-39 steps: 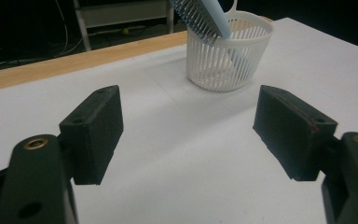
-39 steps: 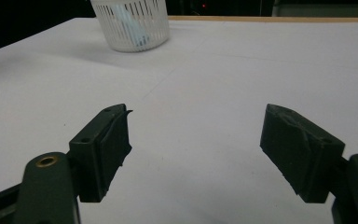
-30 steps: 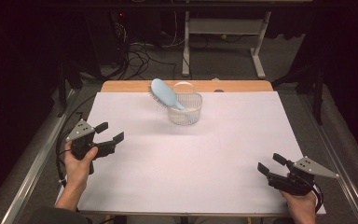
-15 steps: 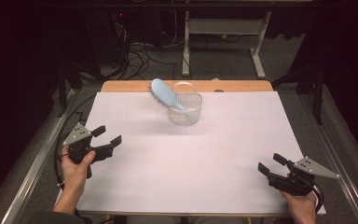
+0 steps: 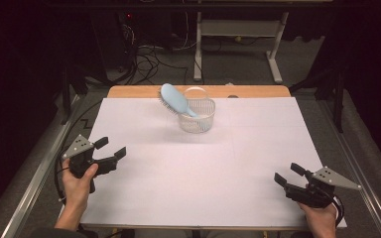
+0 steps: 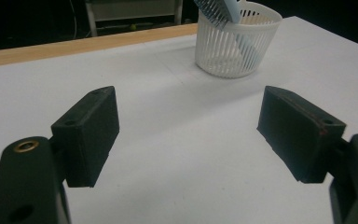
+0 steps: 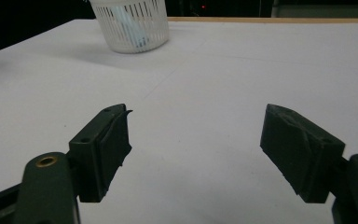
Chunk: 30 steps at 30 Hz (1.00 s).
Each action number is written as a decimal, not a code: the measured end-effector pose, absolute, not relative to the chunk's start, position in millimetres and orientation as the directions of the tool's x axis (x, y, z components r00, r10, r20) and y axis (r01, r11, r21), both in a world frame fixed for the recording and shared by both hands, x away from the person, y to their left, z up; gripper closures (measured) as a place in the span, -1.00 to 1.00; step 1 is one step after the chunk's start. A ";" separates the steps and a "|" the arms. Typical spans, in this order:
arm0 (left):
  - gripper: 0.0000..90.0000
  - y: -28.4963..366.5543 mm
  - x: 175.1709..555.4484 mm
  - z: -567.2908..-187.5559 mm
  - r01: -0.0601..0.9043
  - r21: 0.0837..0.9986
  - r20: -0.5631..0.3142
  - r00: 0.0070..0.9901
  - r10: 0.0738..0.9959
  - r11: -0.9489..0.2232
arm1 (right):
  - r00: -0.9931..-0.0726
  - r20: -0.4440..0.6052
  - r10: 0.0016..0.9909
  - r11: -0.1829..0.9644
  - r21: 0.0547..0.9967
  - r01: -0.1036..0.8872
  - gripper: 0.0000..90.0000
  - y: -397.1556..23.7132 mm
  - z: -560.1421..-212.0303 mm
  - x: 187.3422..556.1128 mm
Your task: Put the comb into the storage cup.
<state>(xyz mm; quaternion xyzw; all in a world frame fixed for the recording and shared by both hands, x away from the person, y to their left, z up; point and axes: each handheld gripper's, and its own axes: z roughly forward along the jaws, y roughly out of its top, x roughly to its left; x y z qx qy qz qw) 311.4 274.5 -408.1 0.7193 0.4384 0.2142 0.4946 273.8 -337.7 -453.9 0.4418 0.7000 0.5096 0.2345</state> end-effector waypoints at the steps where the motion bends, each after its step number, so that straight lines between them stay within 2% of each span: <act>1: -0.52 274.8 311.0 -408.4 0.419 0.899 -0.124 0.524 0.843 -0.129 | -0.500 0.121 0.858 0.091 0.921 0.378 -0.46 -337.6 -453.9 273.7; 30: -0.55 279.3 302.3 -424.2 0.435 0.889 -0.119 0.519 0.847 -0.142 | -0.498 0.125 0.858 0.084 0.922 0.377 -0.46 -337.8 -453.5 273.0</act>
